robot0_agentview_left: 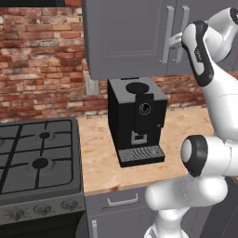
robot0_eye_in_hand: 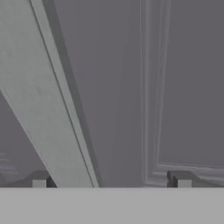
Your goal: Open the cabinet. Pick the spray and place it next to the sink. Then close the cabinet.
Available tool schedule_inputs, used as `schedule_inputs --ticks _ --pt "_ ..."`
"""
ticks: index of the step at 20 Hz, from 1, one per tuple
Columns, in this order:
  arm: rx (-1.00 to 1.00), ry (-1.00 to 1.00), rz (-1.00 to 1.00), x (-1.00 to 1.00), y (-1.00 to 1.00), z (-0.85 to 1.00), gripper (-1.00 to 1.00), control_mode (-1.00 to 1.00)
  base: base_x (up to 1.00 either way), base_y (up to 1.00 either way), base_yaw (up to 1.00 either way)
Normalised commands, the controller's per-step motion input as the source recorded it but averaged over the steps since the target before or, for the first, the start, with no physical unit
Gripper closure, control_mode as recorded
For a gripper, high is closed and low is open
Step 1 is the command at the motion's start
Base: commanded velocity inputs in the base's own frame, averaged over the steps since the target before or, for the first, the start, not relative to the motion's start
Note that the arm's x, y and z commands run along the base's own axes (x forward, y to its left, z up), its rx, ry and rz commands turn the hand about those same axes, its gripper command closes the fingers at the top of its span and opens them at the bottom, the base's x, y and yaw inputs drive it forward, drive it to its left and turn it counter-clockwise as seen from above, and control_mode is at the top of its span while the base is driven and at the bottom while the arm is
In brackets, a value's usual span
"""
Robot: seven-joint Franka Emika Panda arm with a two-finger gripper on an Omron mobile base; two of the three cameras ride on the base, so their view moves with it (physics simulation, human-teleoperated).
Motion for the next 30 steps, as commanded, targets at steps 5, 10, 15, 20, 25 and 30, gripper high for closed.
schedule_inputs --ticks 5,10,15,20,25,30 --pt "0.0 -0.03 0.04 0.0 0.0 0.0 -1.0 -1.0 0.0 0.0 0.0" --pt "0.0 -0.04 0.01 0.0 0.0 0.0 -1.0 -1.0 0.0 0.0 0.0" --pt "0.0 0.0 0.0 0.0 0.0 0.0 1.0 -1.0 0.0 0.0 0.0" --pt "0.0 0.0 0.0 0.0 0.0 0.0 1.0 -1.0 0.0 0.0 0.0" --pt "0.0 0.0 -0.01 0.0 -0.05 0.0 1.0 -1.0 0.0 0.0 0.0" --pt "0.0 0.0 -0.04 0.0 -0.41 0.0 1.0 -1.0 0.0 0.0 0.0"
